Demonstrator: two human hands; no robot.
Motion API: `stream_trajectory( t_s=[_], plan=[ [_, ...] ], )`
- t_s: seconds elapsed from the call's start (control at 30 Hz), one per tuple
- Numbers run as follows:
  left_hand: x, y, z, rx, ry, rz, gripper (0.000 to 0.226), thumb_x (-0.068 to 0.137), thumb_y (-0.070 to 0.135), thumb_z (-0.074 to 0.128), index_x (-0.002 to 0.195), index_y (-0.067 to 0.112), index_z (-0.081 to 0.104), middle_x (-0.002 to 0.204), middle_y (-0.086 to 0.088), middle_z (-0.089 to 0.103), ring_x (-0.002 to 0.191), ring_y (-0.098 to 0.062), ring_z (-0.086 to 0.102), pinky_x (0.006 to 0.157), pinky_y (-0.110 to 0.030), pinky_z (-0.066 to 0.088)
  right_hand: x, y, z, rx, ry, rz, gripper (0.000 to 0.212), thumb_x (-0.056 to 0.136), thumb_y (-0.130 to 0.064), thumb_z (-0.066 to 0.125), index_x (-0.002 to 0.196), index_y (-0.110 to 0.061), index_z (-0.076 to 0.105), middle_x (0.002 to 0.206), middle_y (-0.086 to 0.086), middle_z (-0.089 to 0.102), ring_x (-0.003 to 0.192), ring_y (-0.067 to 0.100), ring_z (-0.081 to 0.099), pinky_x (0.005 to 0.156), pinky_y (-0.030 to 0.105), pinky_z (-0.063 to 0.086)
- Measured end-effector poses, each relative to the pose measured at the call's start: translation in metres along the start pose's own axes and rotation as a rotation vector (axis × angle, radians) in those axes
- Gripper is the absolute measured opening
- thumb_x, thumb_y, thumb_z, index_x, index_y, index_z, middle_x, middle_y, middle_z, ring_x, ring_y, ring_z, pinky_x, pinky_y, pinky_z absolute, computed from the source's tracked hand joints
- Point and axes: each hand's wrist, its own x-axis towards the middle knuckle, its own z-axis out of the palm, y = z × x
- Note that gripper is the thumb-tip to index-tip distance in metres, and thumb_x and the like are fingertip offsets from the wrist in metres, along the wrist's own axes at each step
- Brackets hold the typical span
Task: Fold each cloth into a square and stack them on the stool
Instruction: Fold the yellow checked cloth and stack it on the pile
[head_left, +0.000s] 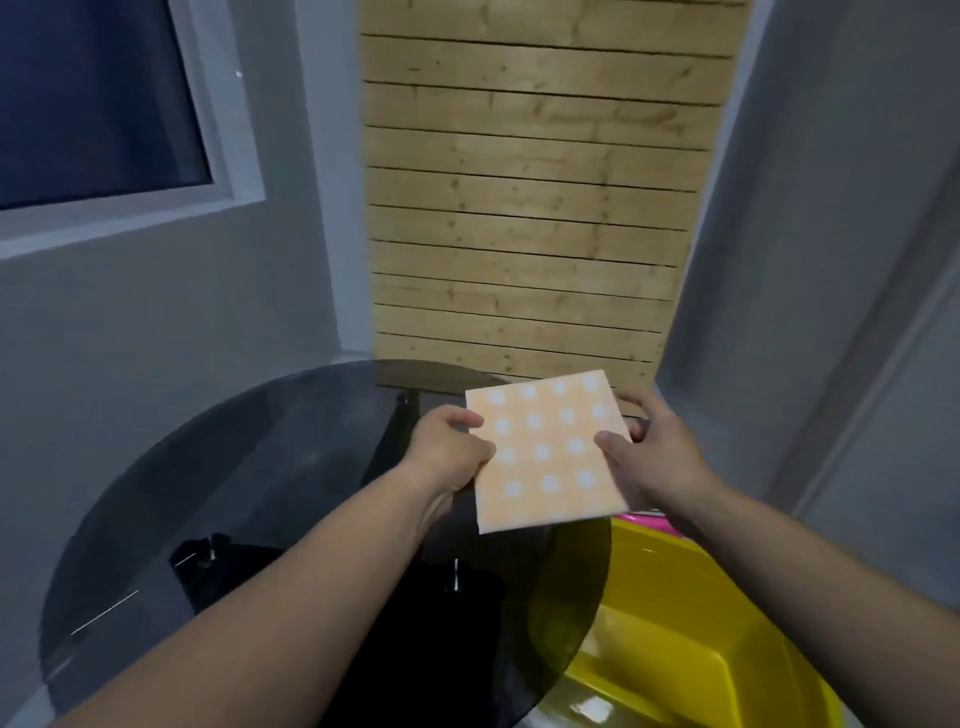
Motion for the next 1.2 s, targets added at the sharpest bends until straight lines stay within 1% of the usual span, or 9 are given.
stream_trajectory(
  t_s=[0.1, 0.27, 0.4, 0.53, 0.67, 0.8, 0.87, 1.0, 1.2],
  plan=[
    [0.011, 0.011, 0.059, -0.063, -0.057, 0.046, 0.033, 0.088, 0.002, 0.068, 0.109, 0.024, 0.055, 0.115, -0.008, 0.062, 0.104, -0.027, 0.066, 0.090, -0.047, 0.059, 0.024, 0.028, -0.051, 0.067, 0.121, 0.004, 0.050, 0.094, -0.011, 0.063, 0.138, -0.022, 0.043, 0.097, -0.008, 0.066, 0.082, 0.012, 0.065, 0.063, 0.032, 0.055],
    [0.054, 0.014, 0.172, -0.272, -0.050, -0.048, 0.030, 0.089, 0.001, 0.069, 0.117, 0.007, 0.061, 0.107, -0.015, 0.070, 0.094, -0.029, 0.071, 0.087, -0.046, 0.060, 0.083, 0.096, -0.115, 0.198, 0.255, 0.099, 0.040, 0.096, -0.010, 0.059, 0.135, -0.007, 0.051, 0.120, 0.006, 0.068, 0.082, 0.017, 0.066, 0.060, 0.024, 0.048],
    [0.100, -0.007, 0.247, -0.282, 0.092, -0.069, 0.019, 0.090, 0.006, 0.070, 0.107, 0.011, 0.066, 0.101, -0.010, 0.071, 0.092, -0.029, 0.069, 0.084, -0.042, 0.060, 0.145, 0.151, -0.143, 0.220, 0.257, 0.198, 0.029, 0.094, -0.016, 0.065, 0.118, -0.002, 0.063, 0.108, 0.009, 0.072, 0.074, 0.016, 0.068, 0.049, 0.022, 0.050],
    [0.145, -0.039, 0.298, -0.286, 0.216, -0.132, 0.017, 0.090, 0.005, 0.070, 0.105, 0.013, 0.069, 0.102, -0.012, 0.071, 0.090, -0.029, 0.067, 0.087, -0.041, 0.059, 0.203, 0.207, -0.150, 0.278, 0.267, 0.282, 0.034, 0.082, -0.023, 0.078, 0.107, -0.003, 0.066, 0.097, 0.015, 0.073, 0.080, 0.027, 0.071, 0.065, 0.041, 0.061],
    [0.190, -0.066, 0.333, -0.293, 0.280, -0.134, 0.028, 0.094, 0.002, 0.065, 0.122, 0.006, 0.067, 0.114, -0.015, 0.070, 0.097, -0.030, 0.065, 0.085, -0.027, 0.053, 0.241, 0.249, -0.139, 0.236, 0.301, 0.303, 0.020, 0.083, -0.020, 0.077, 0.088, -0.008, 0.061, 0.073, 0.008, 0.064, 0.059, 0.019, 0.057, 0.050, 0.023, 0.044],
    [0.223, -0.099, 0.354, -0.188, 0.294, -0.093, 0.032, 0.093, 0.011, 0.068, 0.125, 0.009, 0.064, 0.124, -0.015, 0.068, 0.111, -0.032, 0.064, 0.102, -0.041, 0.051, 0.268, 0.286, -0.124, 0.157, 0.283, 0.310, 0.021, 0.087, -0.025, 0.071, 0.080, -0.008, 0.062, 0.063, 0.006, 0.054, 0.059, 0.021, 0.049, 0.060, 0.029, 0.043],
    [0.228, -0.114, 0.359, -0.130, 0.303, -0.072, 0.038, 0.094, 0.015, 0.068, 0.131, 0.008, 0.061, 0.131, -0.011, 0.064, 0.120, -0.031, 0.060, 0.106, -0.038, 0.046, 0.276, 0.305, -0.115, 0.126, 0.262, 0.315, 0.023, 0.087, -0.027, 0.069, 0.083, -0.005, 0.067, 0.069, 0.005, 0.058, 0.069, 0.023, 0.053, 0.069, 0.033, 0.046],
    [0.233, -0.147, 0.360, 0.043, 0.274, -0.014, 0.053, 0.092, 0.034, 0.068, 0.140, 0.015, 0.055, 0.141, -0.006, 0.058, 0.131, -0.029, 0.052, 0.113, -0.042, 0.039, 0.282, 0.328, -0.101, 0.023, 0.179, 0.258, 0.036, 0.089, -0.030, 0.066, 0.115, -0.006, 0.070, 0.106, 0.008, 0.071, 0.100, 0.026, 0.066, 0.095, 0.041, 0.053],
    [0.239, -0.166, 0.354, 0.187, 0.247, 0.022, 0.064, 0.086, 0.043, 0.070, 0.142, 0.018, 0.053, 0.143, -0.003, 0.056, 0.132, -0.028, 0.051, 0.113, -0.048, 0.039, 0.280, 0.332, -0.091, -0.061, 0.181, 0.229, 0.035, 0.090, -0.029, 0.065, 0.119, -0.010, 0.068, 0.115, 0.007, 0.070, 0.106, 0.025, 0.064, 0.096, 0.039, 0.051]
  ],
)
